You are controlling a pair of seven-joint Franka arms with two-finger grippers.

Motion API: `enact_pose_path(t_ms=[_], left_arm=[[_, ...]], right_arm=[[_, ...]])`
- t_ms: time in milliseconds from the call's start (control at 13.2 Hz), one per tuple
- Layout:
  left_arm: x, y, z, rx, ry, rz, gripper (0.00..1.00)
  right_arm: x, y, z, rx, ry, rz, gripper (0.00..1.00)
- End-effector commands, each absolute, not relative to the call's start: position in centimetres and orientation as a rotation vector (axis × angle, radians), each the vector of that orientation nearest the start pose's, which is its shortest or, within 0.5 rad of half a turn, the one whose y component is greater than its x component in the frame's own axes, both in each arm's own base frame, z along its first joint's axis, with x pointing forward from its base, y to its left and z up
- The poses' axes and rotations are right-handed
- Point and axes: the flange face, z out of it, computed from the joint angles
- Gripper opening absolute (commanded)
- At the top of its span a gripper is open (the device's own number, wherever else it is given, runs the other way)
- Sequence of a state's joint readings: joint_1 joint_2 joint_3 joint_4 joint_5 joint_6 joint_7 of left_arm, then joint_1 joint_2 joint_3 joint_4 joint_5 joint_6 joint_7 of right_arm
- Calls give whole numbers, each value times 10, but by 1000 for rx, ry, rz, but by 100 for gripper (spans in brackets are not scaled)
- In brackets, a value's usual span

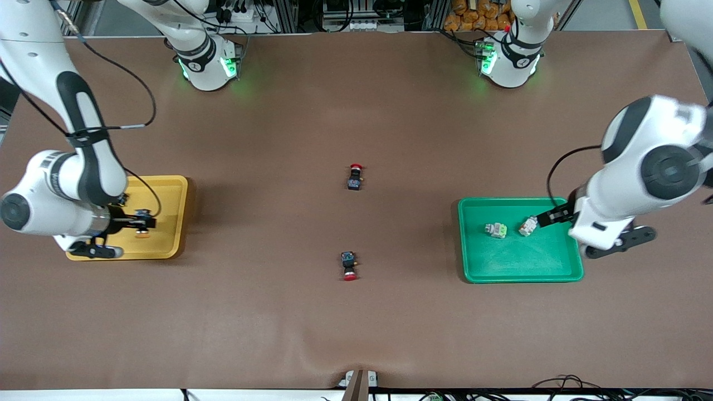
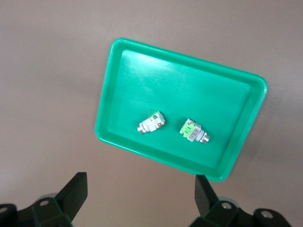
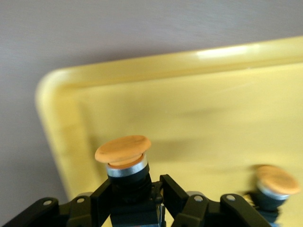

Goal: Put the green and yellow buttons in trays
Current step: 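Release the green button in the tray while the right gripper lowers yellow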

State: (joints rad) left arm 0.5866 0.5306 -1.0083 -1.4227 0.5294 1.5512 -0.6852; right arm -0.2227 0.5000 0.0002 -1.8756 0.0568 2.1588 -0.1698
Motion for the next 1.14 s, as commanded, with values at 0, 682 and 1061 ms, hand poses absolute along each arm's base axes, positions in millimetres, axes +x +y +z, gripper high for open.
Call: enact_pose_path(t_ms=[0,682,1061], left_arm=[[636,-87,536,-3037,-351,107,100],[606,-80,631,-3048,-37,-107,100],[592,-64,651,-3150,-106,-101,100]], right_arm=[[579,-136,201,-3019,104,347,0],[649,-90,288,-3017,-30,346,100],[697,7,417,-2994,-24,195,100]])
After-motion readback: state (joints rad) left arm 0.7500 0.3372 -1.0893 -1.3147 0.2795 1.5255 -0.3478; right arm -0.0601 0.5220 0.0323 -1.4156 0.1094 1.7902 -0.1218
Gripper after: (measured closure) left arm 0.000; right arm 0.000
